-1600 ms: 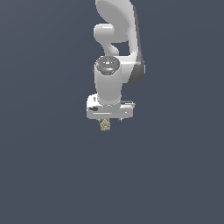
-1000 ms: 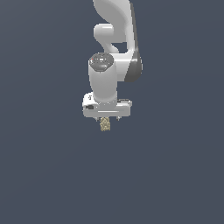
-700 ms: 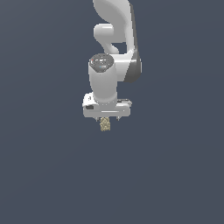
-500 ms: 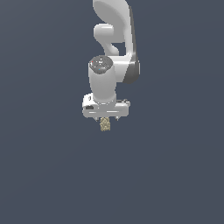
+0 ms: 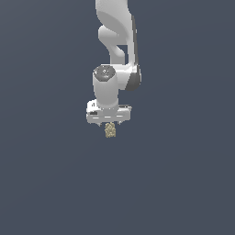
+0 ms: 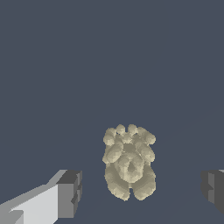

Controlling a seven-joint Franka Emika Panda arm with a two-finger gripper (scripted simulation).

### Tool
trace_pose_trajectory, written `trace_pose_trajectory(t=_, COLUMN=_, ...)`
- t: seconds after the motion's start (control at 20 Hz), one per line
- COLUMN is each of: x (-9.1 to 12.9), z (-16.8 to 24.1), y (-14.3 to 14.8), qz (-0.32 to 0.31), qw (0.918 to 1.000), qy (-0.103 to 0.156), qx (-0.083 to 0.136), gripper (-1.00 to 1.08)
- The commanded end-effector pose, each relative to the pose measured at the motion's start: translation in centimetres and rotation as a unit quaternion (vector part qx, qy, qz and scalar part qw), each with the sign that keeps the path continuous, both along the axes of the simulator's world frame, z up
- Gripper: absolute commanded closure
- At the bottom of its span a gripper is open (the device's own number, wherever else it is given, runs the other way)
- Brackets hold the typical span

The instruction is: Pick up the object and move it to a goal position.

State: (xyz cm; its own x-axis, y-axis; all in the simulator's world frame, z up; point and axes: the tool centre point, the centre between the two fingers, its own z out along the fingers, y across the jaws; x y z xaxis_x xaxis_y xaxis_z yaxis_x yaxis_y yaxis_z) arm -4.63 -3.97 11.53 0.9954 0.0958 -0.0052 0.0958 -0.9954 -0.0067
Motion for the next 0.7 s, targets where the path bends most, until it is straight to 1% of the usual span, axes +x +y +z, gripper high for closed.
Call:
trace_pose_trajectory(t=0.0, x=-0.6, z=-0.6, y=-0.2, qz=0.007, qw=1.0000, qy=-0.002, qx=-0.002, gripper=-0.92)
trace_pose_trajectory(t=0.25, x=-1.2, z=-1.2, y=-0.4, qz=0.013, qw=0.9999, qy=-0.003, qx=-0.003, gripper=-0.92)
trace_pose_trajectory(t=0.45, x=-1.1, z=-1.3, y=-0.4, qz=0.012, qw=0.9999, qy=-0.002, qx=-0.003, gripper=-0.92)
trace_pose_trajectory(t=0.65, x=-1.2, z=-2.3, y=-0.4, qz=0.012, qw=0.9999, qy=-0.002, qx=-0.003, gripper=-0.92)
